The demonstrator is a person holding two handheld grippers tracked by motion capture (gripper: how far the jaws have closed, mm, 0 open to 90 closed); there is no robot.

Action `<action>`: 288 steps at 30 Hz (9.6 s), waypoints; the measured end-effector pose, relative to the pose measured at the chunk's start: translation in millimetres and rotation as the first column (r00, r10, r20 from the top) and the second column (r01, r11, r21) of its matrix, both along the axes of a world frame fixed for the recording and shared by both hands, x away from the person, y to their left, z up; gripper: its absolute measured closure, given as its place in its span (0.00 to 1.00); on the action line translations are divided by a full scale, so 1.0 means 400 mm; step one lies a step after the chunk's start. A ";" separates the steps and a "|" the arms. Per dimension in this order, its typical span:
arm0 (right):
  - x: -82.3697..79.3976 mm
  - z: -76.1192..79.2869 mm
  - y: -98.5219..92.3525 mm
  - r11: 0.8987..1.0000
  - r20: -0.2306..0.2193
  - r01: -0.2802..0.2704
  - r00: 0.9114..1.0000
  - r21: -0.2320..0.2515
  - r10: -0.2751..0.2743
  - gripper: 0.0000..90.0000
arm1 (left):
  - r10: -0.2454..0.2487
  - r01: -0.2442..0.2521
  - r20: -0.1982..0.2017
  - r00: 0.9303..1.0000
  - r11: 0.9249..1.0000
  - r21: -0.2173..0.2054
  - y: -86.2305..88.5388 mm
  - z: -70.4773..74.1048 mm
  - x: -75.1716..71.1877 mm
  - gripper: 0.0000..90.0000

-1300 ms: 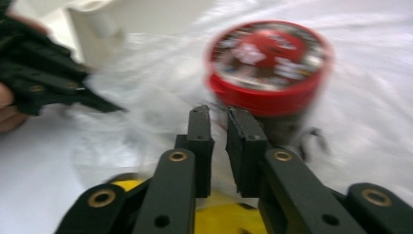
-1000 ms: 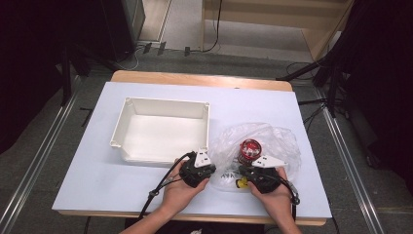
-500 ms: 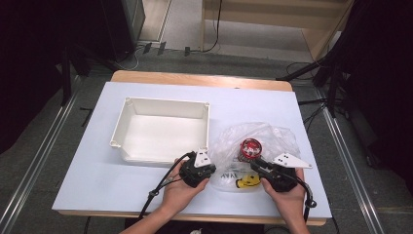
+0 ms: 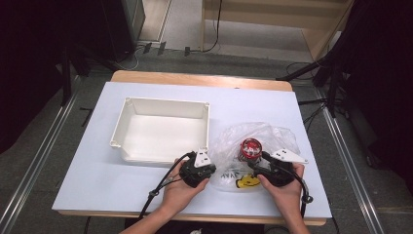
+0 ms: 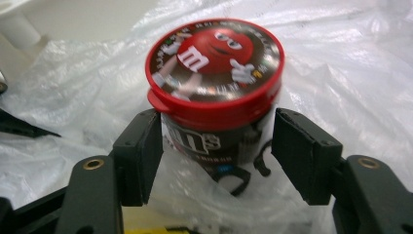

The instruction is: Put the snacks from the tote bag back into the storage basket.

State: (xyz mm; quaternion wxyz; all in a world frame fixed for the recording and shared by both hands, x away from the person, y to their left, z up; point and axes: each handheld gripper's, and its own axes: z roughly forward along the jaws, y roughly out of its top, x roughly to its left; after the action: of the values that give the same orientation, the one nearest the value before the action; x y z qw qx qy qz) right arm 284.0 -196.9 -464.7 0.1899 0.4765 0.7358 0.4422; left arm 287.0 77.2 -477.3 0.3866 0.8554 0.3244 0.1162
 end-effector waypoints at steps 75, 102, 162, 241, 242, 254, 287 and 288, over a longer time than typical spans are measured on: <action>0.020 0.109 0.049 1.000 0.059 0.007 0.998 -0.005 -0.007 0.28 | -0.056 0.059 0.022 0.998 0.980 -0.189 0.091 0.034 -0.035 0.64; 0.045 0.162 0.137 0.998 0.077 -0.064 0.995 0.003 0.064 0.28 | 0.019 0.010 0.107 0.994 0.965 -0.263 0.268 0.046 -0.052 0.27; 0.109 0.212 0.257 0.987 0.072 -0.160 0.985 0.008 0.159 0.28 | 0.179 -0.142 0.140 0.974 0.960 -0.240 0.427 0.052 -0.092 0.28; 0.165 0.140 0.415 0.949 0.008 -0.308 0.951 -0.063 0.309 0.28 | 0.224 -0.184 0.157 0.962 0.955 -0.232 0.443 0.040 -0.112 0.28; 0.165 0.139 0.415 0.949 0.010 -0.307 0.951 -0.066 0.308 0.28 | 0.224 -0.184 0.157 0.962 0.955 -0.231 0.443 0.040 -0.112 0.28; 0.159 0.129 0.418 0.941 -0.002 -0.322 0.946 -0.099 0.324 0.28 | 0.229 -0.190 0.155 0.961 0.953 -0.234 0.444 0.040 -0.112 0.28; 0.141 0.149 0.327 0.971 0.065 -0.238 0.969 -0.005 0.238 0.28 | 0.229 -0.187 0.155 0.961 0.952 -0.242 0.446 0.041 -0.104 0.28; 0.141 0.149 0.327 0.971 0.065 -0.238 0.969 -0.005 0.238 0.28 | 0.229 -0.187 0.155 0.961 0.952 -0.242 0.446 0.041 -0.104 0.28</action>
State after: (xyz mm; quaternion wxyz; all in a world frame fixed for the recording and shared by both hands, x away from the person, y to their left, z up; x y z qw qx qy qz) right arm 340.6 -65.9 -405.2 0.1586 0.3706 0.7804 0.4781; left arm 245.3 255.5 -460.8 0.4944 0.7529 0.3876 0.1962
